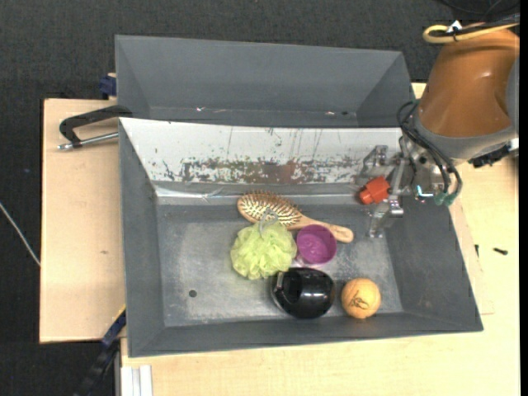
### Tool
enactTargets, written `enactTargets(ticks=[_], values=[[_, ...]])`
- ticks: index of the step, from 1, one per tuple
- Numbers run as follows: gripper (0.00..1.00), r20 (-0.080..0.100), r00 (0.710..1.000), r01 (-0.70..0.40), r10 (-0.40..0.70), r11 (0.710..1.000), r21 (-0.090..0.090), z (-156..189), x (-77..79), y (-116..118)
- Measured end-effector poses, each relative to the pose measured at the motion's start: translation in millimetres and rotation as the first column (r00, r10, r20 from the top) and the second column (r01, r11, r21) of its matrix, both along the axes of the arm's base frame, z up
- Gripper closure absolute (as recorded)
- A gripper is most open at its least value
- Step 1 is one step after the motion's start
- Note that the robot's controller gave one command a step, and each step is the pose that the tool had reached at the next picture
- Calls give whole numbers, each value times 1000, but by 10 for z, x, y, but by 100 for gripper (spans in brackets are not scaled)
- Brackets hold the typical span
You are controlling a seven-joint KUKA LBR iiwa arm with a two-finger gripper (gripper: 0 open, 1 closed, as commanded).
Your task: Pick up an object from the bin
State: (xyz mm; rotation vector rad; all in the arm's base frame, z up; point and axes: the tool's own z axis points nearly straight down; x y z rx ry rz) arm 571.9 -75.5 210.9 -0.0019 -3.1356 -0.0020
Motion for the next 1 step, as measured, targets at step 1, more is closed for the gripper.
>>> enactTargets(ticks=[1], values=[[100, 8, 1000, -2, 2, 1000, -1, 45, 17, 4]])
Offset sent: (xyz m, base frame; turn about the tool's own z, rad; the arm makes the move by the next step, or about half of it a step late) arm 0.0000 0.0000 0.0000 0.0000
